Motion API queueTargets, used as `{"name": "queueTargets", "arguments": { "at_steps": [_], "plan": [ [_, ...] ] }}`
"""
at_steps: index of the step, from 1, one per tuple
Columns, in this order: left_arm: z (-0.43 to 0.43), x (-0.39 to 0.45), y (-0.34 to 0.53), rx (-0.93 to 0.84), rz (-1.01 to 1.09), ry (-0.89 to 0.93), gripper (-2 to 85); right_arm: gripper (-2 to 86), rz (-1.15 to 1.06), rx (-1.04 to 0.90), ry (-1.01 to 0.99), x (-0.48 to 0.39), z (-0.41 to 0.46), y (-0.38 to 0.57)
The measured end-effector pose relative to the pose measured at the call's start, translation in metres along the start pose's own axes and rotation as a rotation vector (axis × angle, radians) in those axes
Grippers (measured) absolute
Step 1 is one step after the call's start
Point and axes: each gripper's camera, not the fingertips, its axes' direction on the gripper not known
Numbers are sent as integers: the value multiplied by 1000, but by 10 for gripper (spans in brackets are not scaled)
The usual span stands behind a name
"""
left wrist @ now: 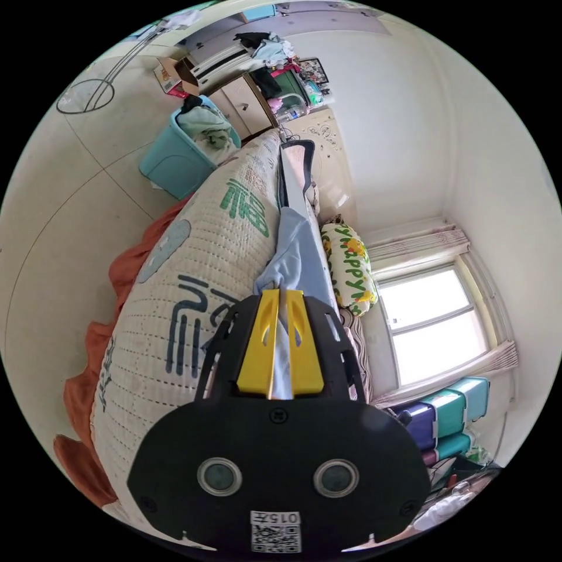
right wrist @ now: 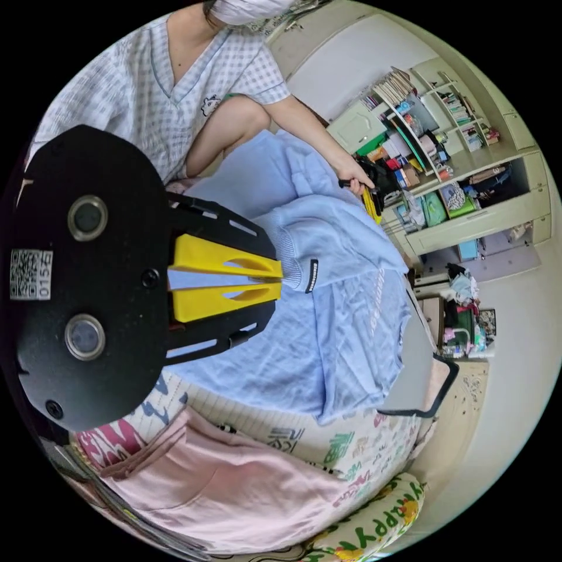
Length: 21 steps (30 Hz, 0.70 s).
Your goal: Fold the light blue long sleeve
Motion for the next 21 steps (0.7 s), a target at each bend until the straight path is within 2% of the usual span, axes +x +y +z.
{"name": "queueTargets", "arguments": {
  "at_steps": [6, 9, 11, 14, 19, 21],
  "plan": [
    [-1, 1, 0, -5, 16, 0, 3, 4, 194, -45, 139, 38, 11, -1],
    [-4, -3, 1, 1, 4, 28, 3, 40, 209, -37, 166, 36, 0, 15],
    [-5, -4, 2, 2, 4, 33, 4, 61, 121, 82, 20, 18, -27, 32],
    [-6, -2, 3, 4, 12, 31, 5, 68, -65, 101, -138, -16, -36, 39],
    [-9, -2, 8, 16, 12, 40, 5, 88, -182, -42, 109, -48, -1, 27],
    [-9, -3, 10, 17, 9, 43, 5, 79, -176, -98, 108, -45, 10, 24]
  ]
}}
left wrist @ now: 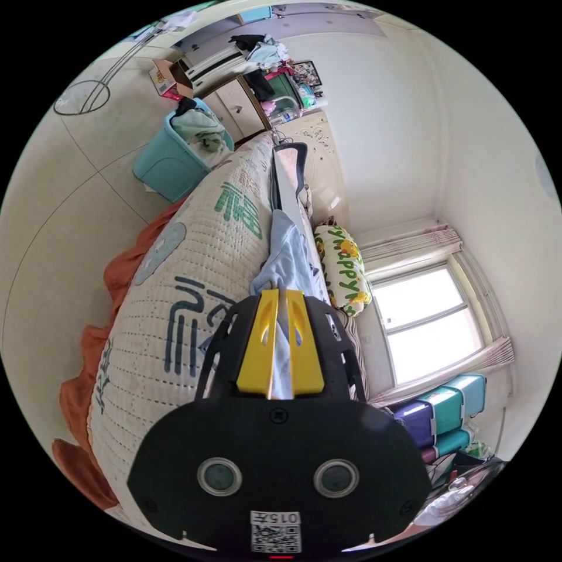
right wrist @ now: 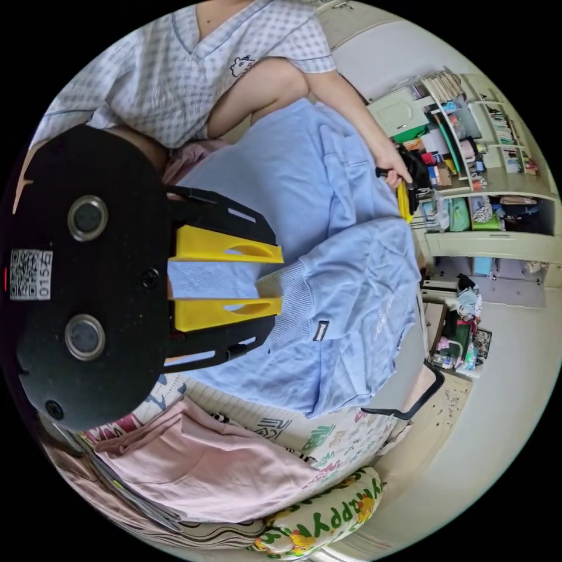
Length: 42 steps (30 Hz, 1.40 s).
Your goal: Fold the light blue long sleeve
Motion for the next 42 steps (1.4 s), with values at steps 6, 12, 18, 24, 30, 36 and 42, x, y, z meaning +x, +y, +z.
{"name": "queueTargets", "arguments": {
  "at_steps": [6, 12, 18, 24, 30, 36, 42],
  "plan": [
    [1, -1, 8, -3, -10, 13, 4, 42, -12, 27, -64, -2, -28, 8],
    [5, 5, 19, -8, -3, -3, 0, 43, -117, -108, -82, -20, -20, 5],
    [-10, 23, 33, 49, 56, 36, -4, 25, 4, -60, -288, 25, -49, 20],
    [-39, 115, 48, 216, 479, 20, 41, 4, 94, 211, -158, 90, -94, -4],
    [29, 205, 70, 388, 927, -140, 108, 58, 190, 309, -93, 172, -49, -109],
    [193, 236, 11, -24, 973, -413, 131, 94, 319, 160, -48, 241, 53, -216],
    [300, 233, -14, -189, 1007, -644, 129, 118, 344, 42, 122, 274, 104, -271]
  ]
}}
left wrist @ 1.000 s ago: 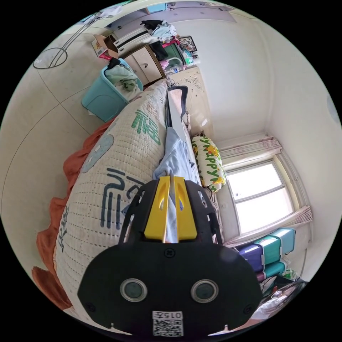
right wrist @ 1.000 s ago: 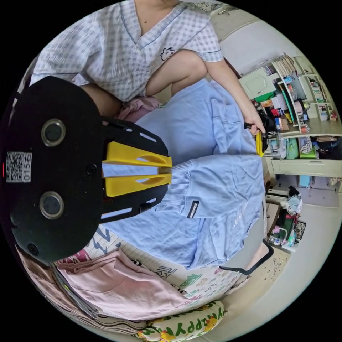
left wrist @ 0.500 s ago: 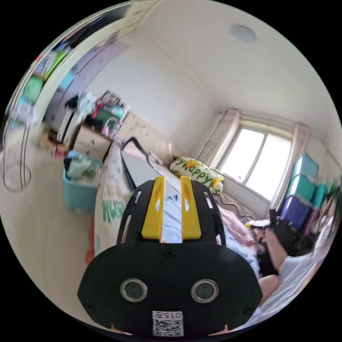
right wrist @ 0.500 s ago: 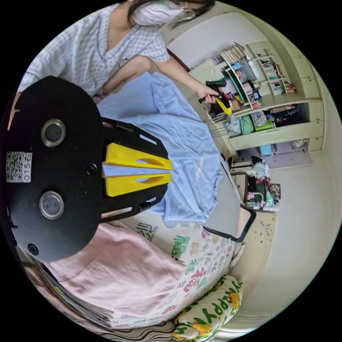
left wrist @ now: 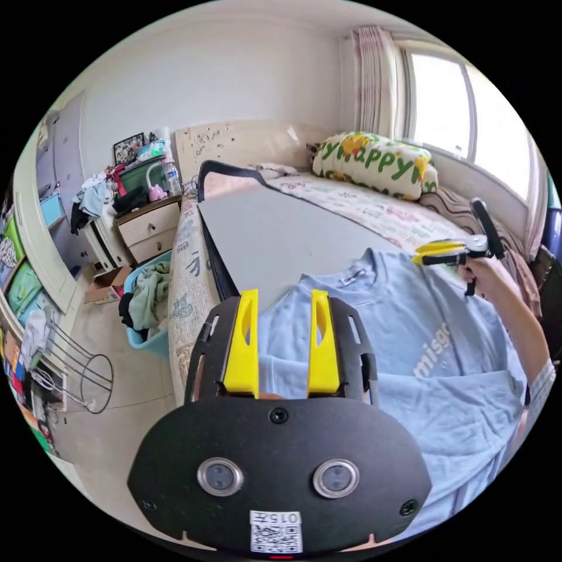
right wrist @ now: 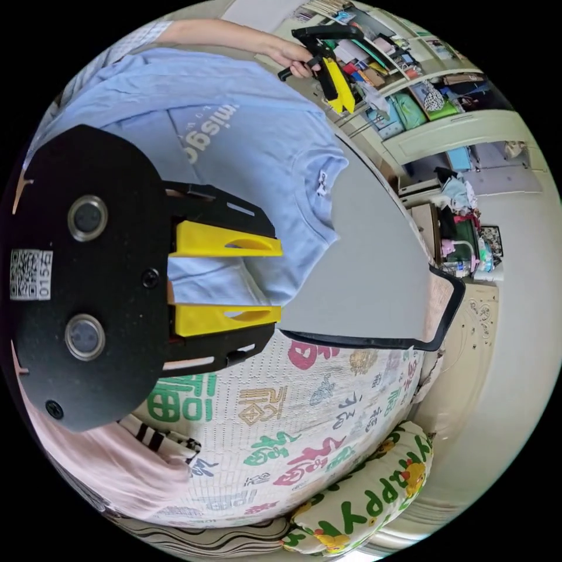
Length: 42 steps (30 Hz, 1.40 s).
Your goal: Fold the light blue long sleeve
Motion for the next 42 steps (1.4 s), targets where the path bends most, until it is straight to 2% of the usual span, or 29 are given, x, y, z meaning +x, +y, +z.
{"name": "queueTargets", "arguments": {
  "at_steps": [2, 4, 8, 14, 18, 21, 27, 30, 35, 38, 42],
  "plan": [
    [24, 2, -9, -87, 4, -25, 127, 119, 18, -83, -37, 8, 14, -11],
    [33, -1, -11, -109, -25, -32, 124, 115, 37, -87, -41, 11, 14, -14],
    [48, -3, -12, -176, -83, 48, 111, 75, 32, -103, -7, 14, 12, -14],
    [52, 11, -15, -190, -53, 11, 85, 43, 9, -84, -39, 18, 5, -9],
    [51, 21, -17, -191, -2, 36, 35, 21, -4, -68, -40, 19, -3, -4],
    [36, 29, -15, -130, 18, -1, 22, 6, -25, -22, -22, 18, -22, 3],
    [-68, 51, 6, 106, 80, 18, 14, -2, -79, 142, -97, 16, -111, 44],
    [-143, 78, 43, 210, 155, 46, 13, -3, -130, 239, -184, 11, -175, 93],
    [-279, 142, 166, 370, 314, 169, 12, -5, -222, 409, -382, -2, -285, 241],
    [-317, 178, 251, 339, 419, 235, 12, -7, -223, 378, -386, -10, -304, 329],
    [-323, 210, 321, 226, 480, 311, 10, -7, -157, 282, -476, -7, -291, 410]
  ]
}}
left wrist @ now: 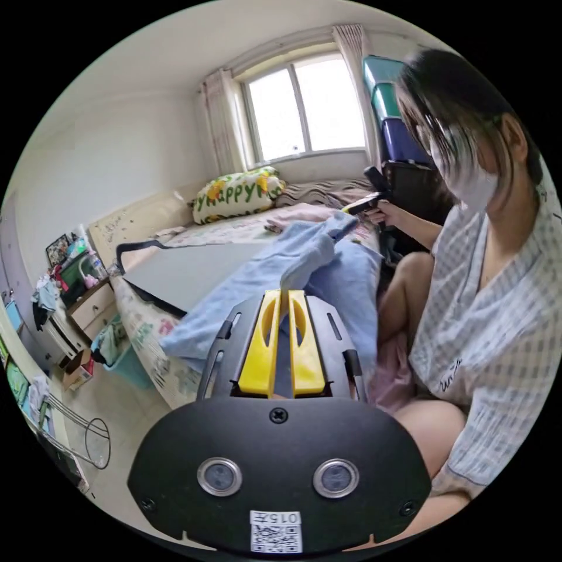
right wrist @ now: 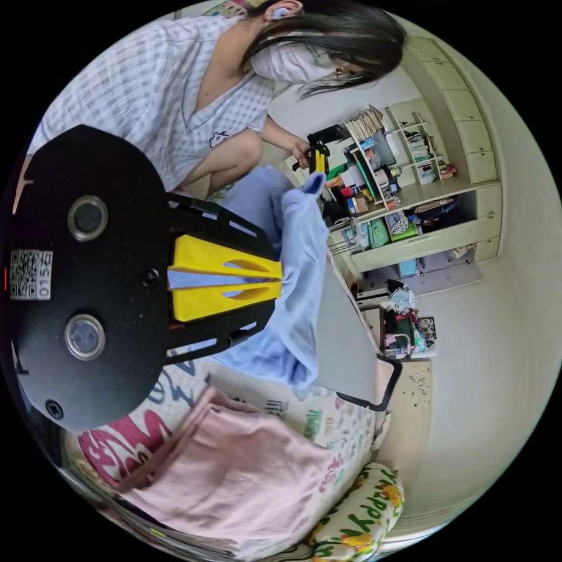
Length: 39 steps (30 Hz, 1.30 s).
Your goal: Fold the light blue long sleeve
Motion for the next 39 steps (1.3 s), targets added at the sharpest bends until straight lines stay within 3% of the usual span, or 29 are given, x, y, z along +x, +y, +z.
{"name": "queueTargets", "arguments": {
  "at_steps": [4, 10, 13, 17, 21, 24, 28, 31, 34, 39],
  "plan": [
    [7, 25, 15, -87, 6, -50, 10, -9, -5, -62, 26, -12, -1, 39],
    [-23, 30, 8, -3, 28, -39, 10, -10, -40, -15, 84, -28, -28, 43],
    [-23, 32, 15, -49, 52, -58, 10, -10, -2, 1, 63, -23, -36, 52],
    [3, 26, 29, -217, 87, -21, 12, -10, 85, -179, 15, 4, -8, 68],
    [-23, -1, 34, -182, 11, 41, 18, -8, 173, -107, -1, 25, -21, 68],
    [-70, -42, 41, -18, -120, -42, 26, -3, 201, 20, 80, 38, -50, 53],
    [-110, -148, 38, 183, -507, -199, 59, 16, 164, 50, 155, 58, -55, -11],
    [-86, -231, 40, 89, -731, -262, 85, 50, 178, 26, 203, 81, -36, -70],
    [-41, -301, 68, 8, -938, -142, 89, 63, 239, -39, 293, 110, -3, -109],
    [11, -340, 106, -14, -1037, 6, 87, 93, 297, -58, 252, 142, 43, -114]
  ]
}}
